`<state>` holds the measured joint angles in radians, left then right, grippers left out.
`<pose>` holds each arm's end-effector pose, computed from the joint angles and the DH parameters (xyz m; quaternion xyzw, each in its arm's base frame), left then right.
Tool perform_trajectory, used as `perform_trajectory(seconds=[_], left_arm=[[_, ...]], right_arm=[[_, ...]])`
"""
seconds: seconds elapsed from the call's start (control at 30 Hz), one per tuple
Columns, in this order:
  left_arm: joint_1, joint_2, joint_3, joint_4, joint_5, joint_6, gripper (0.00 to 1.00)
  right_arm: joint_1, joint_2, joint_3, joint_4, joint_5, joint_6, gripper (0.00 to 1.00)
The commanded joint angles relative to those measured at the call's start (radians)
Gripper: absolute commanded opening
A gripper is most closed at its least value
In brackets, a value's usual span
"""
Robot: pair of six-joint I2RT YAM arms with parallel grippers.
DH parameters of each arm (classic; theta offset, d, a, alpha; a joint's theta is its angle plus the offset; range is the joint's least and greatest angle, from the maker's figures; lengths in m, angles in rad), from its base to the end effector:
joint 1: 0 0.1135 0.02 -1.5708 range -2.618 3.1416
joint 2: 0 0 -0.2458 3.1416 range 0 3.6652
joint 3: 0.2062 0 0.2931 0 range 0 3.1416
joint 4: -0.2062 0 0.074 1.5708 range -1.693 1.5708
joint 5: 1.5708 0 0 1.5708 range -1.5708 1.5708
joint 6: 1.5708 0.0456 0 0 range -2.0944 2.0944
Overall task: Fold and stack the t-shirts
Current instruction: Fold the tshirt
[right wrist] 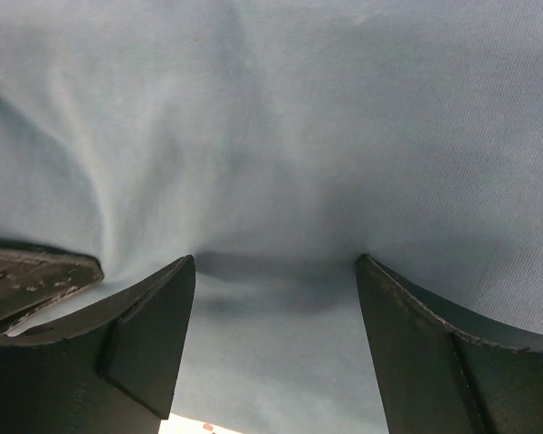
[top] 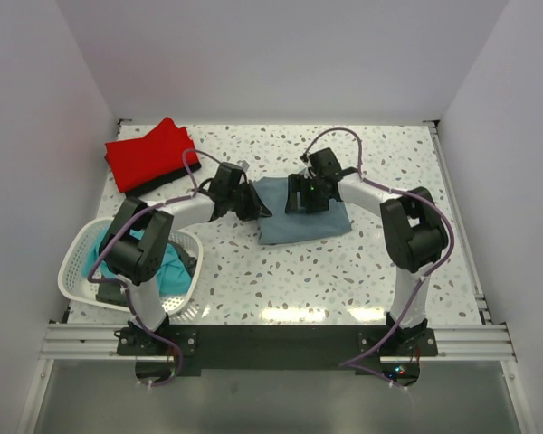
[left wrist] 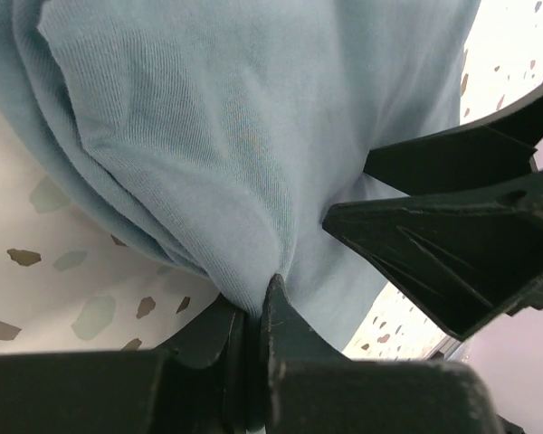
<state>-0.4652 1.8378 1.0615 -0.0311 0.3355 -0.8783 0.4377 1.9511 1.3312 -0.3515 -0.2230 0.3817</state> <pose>0.3620 -0.1985 0.1078 -0.1268 0.9083 -0.3499 0.1910 0.4001 0.1984 0.1261 -0.0594 0.9482 0.2144 0.2268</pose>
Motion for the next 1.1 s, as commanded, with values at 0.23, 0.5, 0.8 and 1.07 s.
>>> perform_trajectory(seconds=[0.23,0.5,0.8,1.07], left_arm=[[0.002,-0.023,-0.052,0.068,0.059,-0.011,0.49],[0.028,-0.055,-0.11,0.074,0.027,-0.017,0.69],[0.069,-0.101,-0.21,0.146,-0.03,-0.059,0.79],[0.089,-0.104,-0.261,0.276,-0.159,-0.116,0.79]], right_arm=[[0.001,0.065,-0.013,-0.021,0.057,0.026,0.75],[0.002,0.066,-0.013,-0.035,0.065,0.029,0.75],[0.001,0.057,-0.003,-0.044,0.063,0.031,0.75],[0.001,0.042,-0.007,-0.049,0.06,0.029,0.75]])
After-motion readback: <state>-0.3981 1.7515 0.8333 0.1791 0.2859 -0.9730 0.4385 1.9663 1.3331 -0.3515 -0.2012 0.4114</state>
